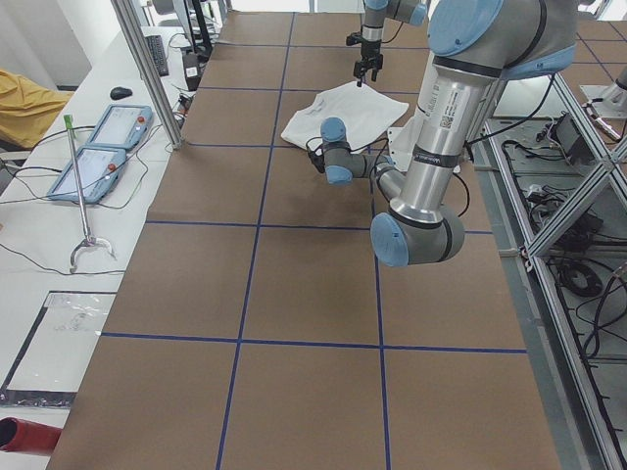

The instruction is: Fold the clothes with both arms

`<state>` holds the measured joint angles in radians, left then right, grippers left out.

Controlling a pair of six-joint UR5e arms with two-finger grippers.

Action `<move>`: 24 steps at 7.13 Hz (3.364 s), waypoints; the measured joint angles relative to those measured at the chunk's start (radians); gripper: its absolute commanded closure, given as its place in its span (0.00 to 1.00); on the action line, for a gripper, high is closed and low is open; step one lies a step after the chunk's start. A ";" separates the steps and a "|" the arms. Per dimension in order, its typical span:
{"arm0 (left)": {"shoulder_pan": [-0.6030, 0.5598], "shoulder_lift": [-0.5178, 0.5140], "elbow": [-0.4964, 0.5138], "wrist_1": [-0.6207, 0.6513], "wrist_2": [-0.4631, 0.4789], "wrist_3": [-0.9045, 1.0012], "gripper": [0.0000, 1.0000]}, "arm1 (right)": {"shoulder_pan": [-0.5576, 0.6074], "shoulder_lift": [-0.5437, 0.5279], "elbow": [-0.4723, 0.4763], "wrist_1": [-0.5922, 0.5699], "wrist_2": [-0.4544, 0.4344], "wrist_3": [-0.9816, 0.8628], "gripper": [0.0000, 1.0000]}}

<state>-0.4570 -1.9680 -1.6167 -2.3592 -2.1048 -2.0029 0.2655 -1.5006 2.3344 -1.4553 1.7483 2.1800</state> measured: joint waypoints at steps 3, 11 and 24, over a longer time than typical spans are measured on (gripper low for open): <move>0.017 0.001 0.002 -0.001 0.044 0.001 1.00 | 0.003 0.009 -0.004 0.000 0.000 0.000 0.00; -0.286 -0.226 0.349 -0.066 0.143 0.371 1.00 | 0.001 0.019 -0.006 0.000 -0.005 0.000 0.00; -0.372 -0.319 0.494 -0.215 0.160 0.454 0.46 | -0.091 0.172 -0.300 0.014 -0.244 -0.001 0.05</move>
<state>-0.8294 -2.2871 -1.1228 -2.5738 -1.9451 -1.5494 0.1748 -1.3282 2.0347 -1.4415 1.5042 2.1790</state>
